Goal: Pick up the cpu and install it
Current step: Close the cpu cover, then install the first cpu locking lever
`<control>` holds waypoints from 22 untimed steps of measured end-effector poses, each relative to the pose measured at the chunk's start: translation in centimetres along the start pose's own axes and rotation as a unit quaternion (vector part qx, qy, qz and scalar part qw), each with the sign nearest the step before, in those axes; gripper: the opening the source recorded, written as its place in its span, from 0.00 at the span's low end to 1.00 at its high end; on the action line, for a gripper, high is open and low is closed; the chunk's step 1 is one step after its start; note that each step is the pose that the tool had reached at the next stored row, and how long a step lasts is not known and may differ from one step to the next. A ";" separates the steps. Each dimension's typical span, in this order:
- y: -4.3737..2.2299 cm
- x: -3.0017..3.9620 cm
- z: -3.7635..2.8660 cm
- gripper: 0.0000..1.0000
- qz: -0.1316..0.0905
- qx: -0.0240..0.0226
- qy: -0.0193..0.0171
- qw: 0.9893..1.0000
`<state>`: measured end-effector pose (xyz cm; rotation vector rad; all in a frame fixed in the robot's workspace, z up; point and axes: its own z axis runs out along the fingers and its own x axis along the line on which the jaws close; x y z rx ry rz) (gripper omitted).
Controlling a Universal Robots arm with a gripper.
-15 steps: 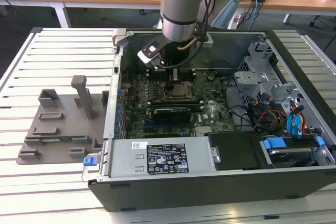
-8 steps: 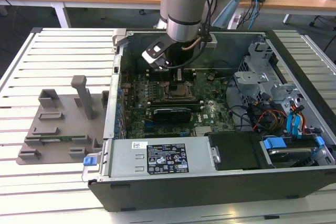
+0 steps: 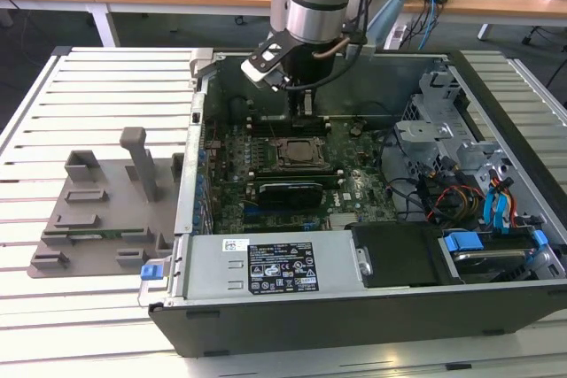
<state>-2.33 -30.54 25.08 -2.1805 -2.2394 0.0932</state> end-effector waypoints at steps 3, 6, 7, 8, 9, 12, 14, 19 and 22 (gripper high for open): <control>-0.01 -0.01 -0.18 0.11 0.000 0.000 0.000 1.000; -0.01 -0.01 -0.18 0.11 0.000 0.000 0.000 1.000; -0.01 -0.01 -0.19 0.11 0.000 0.000 0.000 1.000; -0.01 -0.01 -0.19 0.11 0.000 0.000 0.000 1.000; -0.01 -0.01 -0.19 0.11 0.000 0.000 0.000 1.000; -0.01 -0.01 -0.20 0.11 -0.023 -0.001 -0.001 1.000; -0.01 -0.01 -0.20 0.11 -0.038 -0.001 -0.002 0.999; -0.01 -0.01 -0.19 0.11 -0.140 -0.004 -0.007 0.990; -0.01 -0.01 -0.19 0.11 -0.176 -0.006 -0.009 0.984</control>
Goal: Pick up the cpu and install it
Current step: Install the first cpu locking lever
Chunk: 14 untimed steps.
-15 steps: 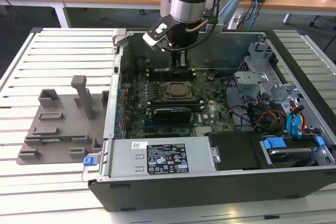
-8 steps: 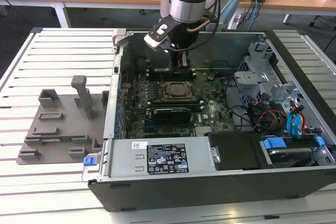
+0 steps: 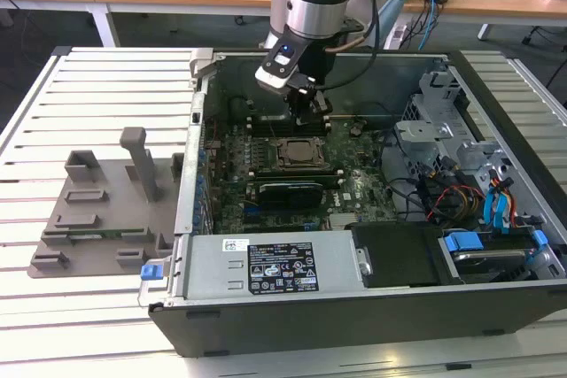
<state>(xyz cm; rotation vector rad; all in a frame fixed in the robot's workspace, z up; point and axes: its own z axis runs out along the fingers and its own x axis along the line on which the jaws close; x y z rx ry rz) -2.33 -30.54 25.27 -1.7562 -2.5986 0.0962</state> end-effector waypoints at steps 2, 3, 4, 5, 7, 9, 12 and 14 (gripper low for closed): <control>0.00 0.00 0.00 0.11 -0.041 -0.001 -0.002 0.999; 0.00 0.00 0.00 0.11 -0.064 -0.002 -0.003 0.998; 0.00 0.00 0.00 0.11 -0.075 -0.002 -0.004 0.997; 0.00 0.00 0.00 0.11 -0.084 -0.003 -0.004 0.996; 0.00 0.00 0.00 0.11 -0.121 -0.004 -0.006 0.993; 0.00 0.00 0.00 0.11 -0.165 -0.005 -0.009 0.986; 0.00 0.00 0.00 0.11 -0.214 -0.007 -0.011 0.977; 0.00 0.00 0.00 0.11 -0.247 -0.008 -0.013 0.969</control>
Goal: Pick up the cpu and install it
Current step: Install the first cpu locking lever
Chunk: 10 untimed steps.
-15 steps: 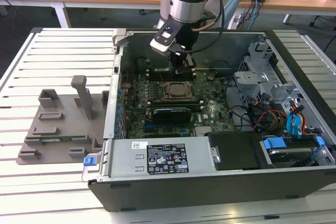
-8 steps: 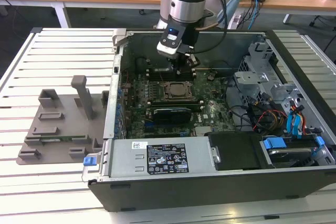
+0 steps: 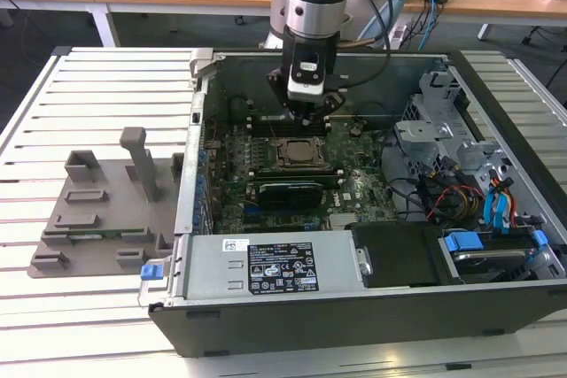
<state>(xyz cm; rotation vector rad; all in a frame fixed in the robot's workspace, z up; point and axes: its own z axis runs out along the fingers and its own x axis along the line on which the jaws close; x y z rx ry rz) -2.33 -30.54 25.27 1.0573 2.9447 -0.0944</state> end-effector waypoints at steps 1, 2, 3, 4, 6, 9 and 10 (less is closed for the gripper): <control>0.00 0.00 0.00 0.11 -0.010 0.000 -0.001 1.000; 0.00 0.00 0.00 0.11 -0.021 -0.001 -0.001 1.000; 0.00 0.00 0.00 0.11 -0.031 -0.001 -0.002 1.000; 0.00 0.00 0.00 0.11 -0.039 -0.001 -0.002 0.999; 0.00 0.00 0.00 0.11 -0.049 -0.002 -0.003 0.999; 0.00 0.00 0.00 0.11 -0.084 -0.003 -0.004 0.996; 0.00 0.00 0.00 0.11 -0.092 -0.003 -0.005 0.996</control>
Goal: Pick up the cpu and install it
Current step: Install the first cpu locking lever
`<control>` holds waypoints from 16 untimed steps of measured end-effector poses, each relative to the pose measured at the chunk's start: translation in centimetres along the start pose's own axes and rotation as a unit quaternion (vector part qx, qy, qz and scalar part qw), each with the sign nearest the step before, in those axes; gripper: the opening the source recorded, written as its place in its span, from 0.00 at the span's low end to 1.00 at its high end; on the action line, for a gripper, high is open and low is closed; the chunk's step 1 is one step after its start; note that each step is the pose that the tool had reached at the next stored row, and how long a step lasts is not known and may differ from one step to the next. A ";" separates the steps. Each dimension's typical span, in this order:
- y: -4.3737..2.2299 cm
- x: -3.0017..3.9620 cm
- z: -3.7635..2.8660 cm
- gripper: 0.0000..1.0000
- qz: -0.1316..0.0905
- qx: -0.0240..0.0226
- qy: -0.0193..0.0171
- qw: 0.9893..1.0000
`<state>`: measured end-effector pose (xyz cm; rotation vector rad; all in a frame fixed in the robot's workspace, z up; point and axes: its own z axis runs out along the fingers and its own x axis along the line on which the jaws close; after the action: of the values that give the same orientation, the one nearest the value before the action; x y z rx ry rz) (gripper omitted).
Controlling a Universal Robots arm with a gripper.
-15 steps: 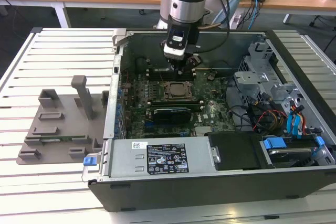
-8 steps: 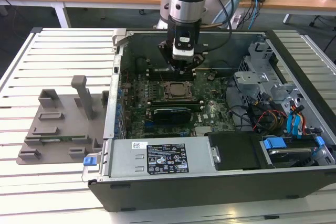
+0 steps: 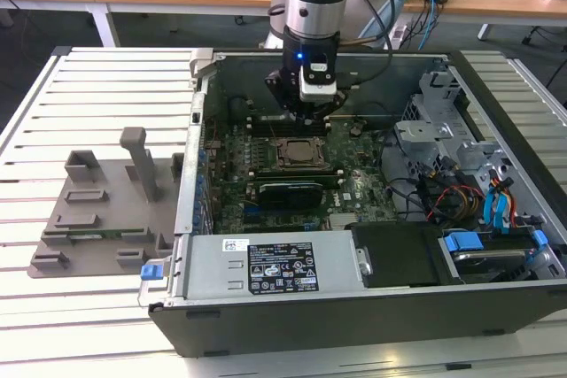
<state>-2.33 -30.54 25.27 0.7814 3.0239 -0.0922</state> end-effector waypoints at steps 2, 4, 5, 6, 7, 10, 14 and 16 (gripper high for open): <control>0.00 0.00 0.00 0.11 -0.015 0.000 -0.001 1.000; 0.00 0.00 0.00 0.11 -0.031 -0.001 -0.002 1.000; 0.00 0.00 0.00 0.11 -0.039 -0.001 -0.002 0.999; 0.00 0.00 0.00 0.11 -0.050 -0.002 -0.003 0.999; 0.00 0.00 0.00 0.11 -0.062 -0.002 -0.003 0.998; 0.00 0.00 0.00 0.11 -0.092 -0.003 -0.005 0.996; 0.00 0.00 0.00 0.11 -0.123 -0.004 -0.007 0.992; 0.00 0.00 0.00 0.11 -0.147 -0.005 -0.008 0.989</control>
<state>-2.33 -30.54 25.27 0.3275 3.0976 -0.0871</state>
